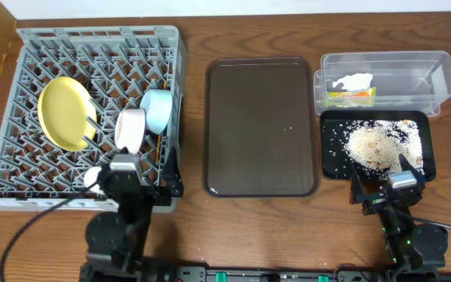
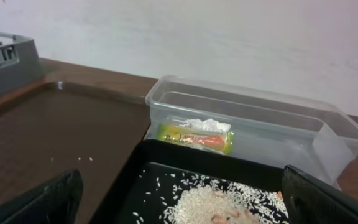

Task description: Sort waste into correct bins and load items into the dishwasher

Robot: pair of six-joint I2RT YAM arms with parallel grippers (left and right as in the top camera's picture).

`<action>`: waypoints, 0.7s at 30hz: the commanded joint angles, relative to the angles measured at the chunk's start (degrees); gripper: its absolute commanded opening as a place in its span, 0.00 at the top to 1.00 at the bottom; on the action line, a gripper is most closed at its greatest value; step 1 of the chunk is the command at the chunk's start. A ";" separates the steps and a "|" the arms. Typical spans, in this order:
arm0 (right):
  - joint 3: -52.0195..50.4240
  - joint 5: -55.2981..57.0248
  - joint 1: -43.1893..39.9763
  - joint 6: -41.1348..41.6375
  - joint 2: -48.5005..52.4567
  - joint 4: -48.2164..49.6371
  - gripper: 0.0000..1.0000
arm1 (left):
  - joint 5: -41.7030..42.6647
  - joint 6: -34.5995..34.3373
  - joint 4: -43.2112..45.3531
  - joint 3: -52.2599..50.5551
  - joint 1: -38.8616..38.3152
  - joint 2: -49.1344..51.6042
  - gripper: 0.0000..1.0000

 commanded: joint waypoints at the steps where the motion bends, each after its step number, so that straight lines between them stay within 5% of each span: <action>1: -0.09 0.13 -0.70 0.44 -0.24 -0.24 0.01 | -1.25 0.46 6.29 -8.79 -0.22 -4.96 0.03; 14: -0.09 0.13 -0.70 0.44 -0.24 -0.24 0.01 | -0.94 -0.81 15.69 -28.63 1.07 -15.30 0.03; 21: -0.09 0.13 -0.70 0.44 -0.24 -0.24 0.01 | -0.90 -0.76 13.60 -29.53 1.07 -14.97 0.03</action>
